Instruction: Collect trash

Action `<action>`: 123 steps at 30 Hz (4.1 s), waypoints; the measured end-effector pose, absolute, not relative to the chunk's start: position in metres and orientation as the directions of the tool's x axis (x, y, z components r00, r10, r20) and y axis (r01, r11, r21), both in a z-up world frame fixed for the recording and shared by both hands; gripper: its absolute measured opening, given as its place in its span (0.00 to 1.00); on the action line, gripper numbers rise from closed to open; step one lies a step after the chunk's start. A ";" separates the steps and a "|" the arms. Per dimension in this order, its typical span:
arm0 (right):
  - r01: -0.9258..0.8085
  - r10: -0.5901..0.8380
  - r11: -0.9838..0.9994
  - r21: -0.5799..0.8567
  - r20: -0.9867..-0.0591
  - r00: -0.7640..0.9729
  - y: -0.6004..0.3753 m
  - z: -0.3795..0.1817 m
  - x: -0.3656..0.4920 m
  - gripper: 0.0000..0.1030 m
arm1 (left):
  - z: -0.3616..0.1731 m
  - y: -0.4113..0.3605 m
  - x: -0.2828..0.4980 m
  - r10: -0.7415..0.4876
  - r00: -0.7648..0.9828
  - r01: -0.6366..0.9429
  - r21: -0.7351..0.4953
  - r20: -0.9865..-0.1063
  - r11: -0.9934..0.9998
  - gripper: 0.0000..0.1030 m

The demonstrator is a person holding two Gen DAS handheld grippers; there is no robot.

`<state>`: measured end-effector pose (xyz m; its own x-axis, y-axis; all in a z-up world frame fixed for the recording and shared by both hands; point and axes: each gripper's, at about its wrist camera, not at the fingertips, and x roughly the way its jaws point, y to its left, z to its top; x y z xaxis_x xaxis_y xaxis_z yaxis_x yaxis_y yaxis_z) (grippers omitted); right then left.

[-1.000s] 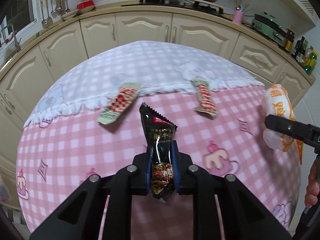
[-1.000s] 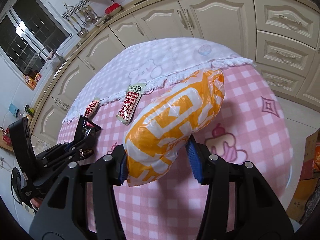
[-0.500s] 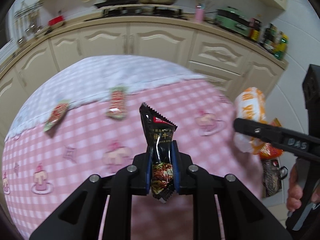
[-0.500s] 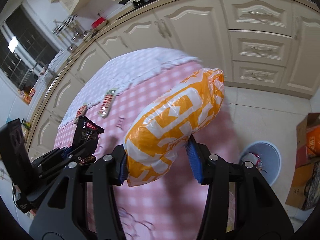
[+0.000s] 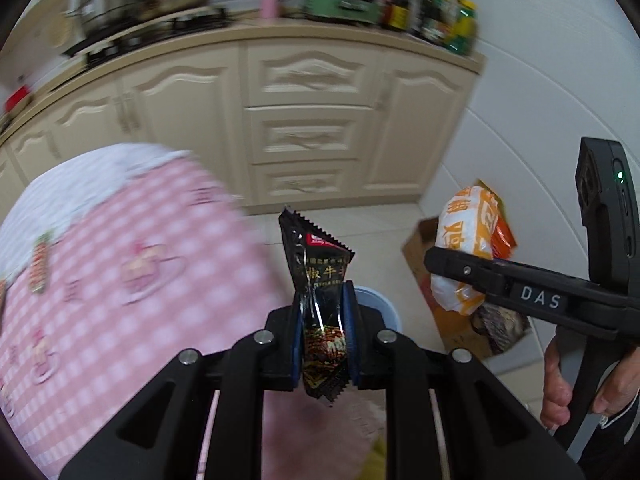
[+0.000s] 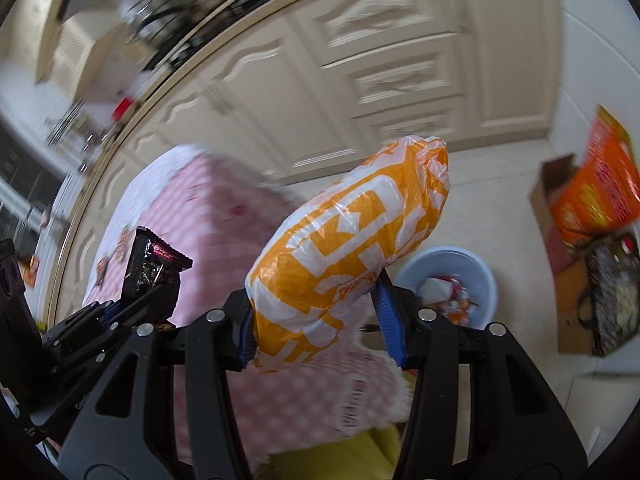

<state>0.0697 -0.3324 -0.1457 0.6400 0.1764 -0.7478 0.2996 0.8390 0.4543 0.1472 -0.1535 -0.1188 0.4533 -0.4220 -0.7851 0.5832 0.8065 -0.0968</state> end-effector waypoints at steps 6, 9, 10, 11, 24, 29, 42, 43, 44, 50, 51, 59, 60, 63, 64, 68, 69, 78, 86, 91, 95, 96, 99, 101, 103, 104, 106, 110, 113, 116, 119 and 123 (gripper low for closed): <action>0.412 0.107 0.792 0.450 -0.767 0.632 -0.388 -0.157 0.036 0.47 | -0.134 -0.231 0.138 -0.443 0.419 0.670 -0.060 -0.793 0.740 0.36; 0.425 0.087 0.798 0.427 -0.780 0.619 -0.400 -0.161 0.030 0.48 | -0.138 -0.246 0.135 -0.426 0.438 0.677 -0.022 -0.792 0.735 0.53; 0.423 0.090 0.803 0.419 -0.788 0.610 -0.401 -0.165 0.032 0.48 | -0.138 -0.247 0.135 -0.418 0.438 0.675 -0.017 -0.796 0.738 0.53; 0.422 0.095 0.805 0.417 -0.793 0.601 -0.400 -0.168 0.034 0.48 | -0.138 -0.245 0.137 -0.410 0.437 0.669 -0.016 -0.801 0.743 0.53; 0.347 0.123 0.860 0.374 -0.812 0.570 -0.345 -0.155 0.106 0.79 | -0.088 -0.088 0.180 -0.234 0.601 0.381 0.017 -0.765 0.925 0.61; 0.114 0.210 0.926 0.361 -0.741 0.638 -0.246 -0.104 0.159 0.86 | -0.081 0.020 0.217 -0.044 0.662 0.172 0.094 -0.748 0.980 0.69; -0.199 0.182 0.976 0.092 -0.847 0.499 0.017 -0.134 0.306 0.86 | -0.107 0.210 0.288 -0.035 0.605 0.060 0.001 -0.796 0.998 0.73; -0.214 0.129 0.977 0.014 -0.837 0.532 0.027 -0.136 0.303 0.78 | -0.112 0.213 0.291 -0.065 0.601 0.077 -0.022 -0.797 0.997 0.73; -0.233 0.108 0.972 -0.032 -0.819 0.564 0.034 -0.137 0.298 0.71 | -0.115 0.216 0.295 -0.076 0.596 0.086 -0.030 -0.800 0.996 0.73; -0.257 0.275 0.953 0.160 -0.811 0.516 0.007 -0.126 0.287 0.12 | -0.145 0.190 0.312 -0.043 0.531 0.156 0.047 -0.846 0.987 0.60; -0.246 0.281 0.954 0.172 -0.800 0.530 -0.005 -0.123 0.282 0.12 | -0.144 0.189 0.310 -0.046 0.553 0.150 0.045 -0.832 0.988 0.44; -0.103 0.349 0.925 0.367 -0.705 0.618 -0.134 -0.113 0.216 0.12 | -0.127 0.152 0.286 -0.087 0.548 0.146 -0.007 -0.832 0.989 0.17; -0.077 0.335 0.925 0.373 -0.702 0.628 -0.146 -0.116 0.206 0.12 | -0.122 0.132 0.277 -0.122 0.551 0.179 -0.026 -0.825 0.984 0.17; 0.025 0.274 0.925 0.380 -0.710 0.648 -0.208 -0.129 0.174 0.12 | -0.108 0.064 0.247 -0.212 0.555 0.287 -0.055 -0.804 0.956 0.17; 0.060 0.251 0.925 0.375 -0.723 0.644 -0.231 -0.138 0.163 0.12 | -0.104 0.030 0.232 -0.263 0.543 0.342 -0.077 -0.798 0.937 0.17; 0.273 0.163 0.879 0.392 -0.783 0.601 -0.320 -0.177 0.121 0.12 | -0.110 -0.092 0.174 -0.400 0.451 0.531 -0.121 -0.798 0.839 0.18; 0.296 0.156 0.870 0.394 -0.790 0.593 -0.334 -0.183 0.112 0.12 | -0.115 -0.119 0.161 -0.416 0.424 0.562 -0.127 -0.804 0.817 0.18; 0.288 0.212 0.859 0.423 -0.807 0.551 -0.397 -0.196 0.069 0.61 | -0.197 -0.266 0.138 -0.316 0.365 0.630 -0.018 -0.876 0.777 0.30; 0.303 0.131 0.860 0.411 -0.751 0.647 -0.407 -0.156 0.029 0.74 | -0.159 -0.243 0.136 -0.348 0.449 0.586 -0.022 -0.823 0.810 0.52; 0.277 -0.056 0.931 0.237 -0.657 0.751 -0.349 -0.081 -0.014 0.74 | -0.097 -0.217 0.094 -0.390 0.586 0.564 0.013 -0.710 0.826 0.58; 0.263 -0.140 0.950 0.167 -0.525 0.840 -0.300 -0.032 -0.057 0.74 | -0.048 -0.176 0.051 -0.380 0.713 0.490 0.031 -0.590 0.871 0.64; 0.258 -0.146 0.953 0.160 -0.504 0.852 -0.291 -0.025 -0.065 0.74 | -0.035 -0.161 0.038 -0.361 0.748 0.454 0.031 -0.557 0.891 0.64; 0.216 -0.134 0.967 0.136 -0.448 0.884 -0.264 -0.007 -0.087 0.74 | -0.013 -0.132 0.013 -0.315 0.817 0.372 0.024 -0.484 0.928 0.66; 0.174 -0.103 0.976 0.131 -0.426 0.899 -0.247 0.000 -0.098 0.74 | -0.002 -0.113 -0.004 -0.286 0.849 0.327 0.017 -0.444 0.945 0.69; 0.142 -0.080 0.982 0.122 -0.411 0.908 -0.236 0.005 -0.107 0.74 | 0.006 -0.098 -0.019 -0.266 0.869 0.299 0.015 -0.417 0.954 0.71; 0.126 -0.069 0.985 0.117 -0.400 0.914 -0.230 0.006 -0.112 0.74 | 0.010 -0.092 -0.028 -0.260 0.878 0.289 0.011 -0.403 0.957 0.73; 0.100 -0.049 0.989 0.112 -0.385 0.922 -0.221 0.009 -0.118 0.74 | 0.016 -0.082 -0.040 -0.238 0.894 0.259 0.004 -0.381 0.966 0.73; 0.065 -0.029 0.994 0.084 -0.372 0.928 -0.205 0.012 -0.126 0.74 | 0.018 -0.072 -0.059 -0.238 0.899 0.255 -0.004 -0.366 0.967 0.74; 0.059 -0.028 0.995 0.075 -0.365 0.931 -0.199 0.013 -0.130 0.74 | 0.017 -0.065 -0.072 -0.219 0.907 0.233 -0.003 -0.361 0.972 0.75; 0.054 -0.023 0.996 0.073 -0.372 0.928 -0.194 0.012 -0.133 0.74 | 0.016 -0.062 -0.076 -0.216 0.906 0.228 -0.009 -0.365 0.974 0.75; 0.055 -0.026 0.996 0.069 -0.372 0.928 -0.193 0.010 -0.137 0.74 | 0.016 -0.060 -0.079 -0.210 0.905 0.224 -0.006 -0.370 0.975 0.75; 0.056 -0.028 0.996 0.065 -0.373 0.928 -0.192 0.011 -0.140 0.74 | 0.015 -0.058 -0.081 -0.211 0.901 0.224 -0.010 -0.379 0.975 0.76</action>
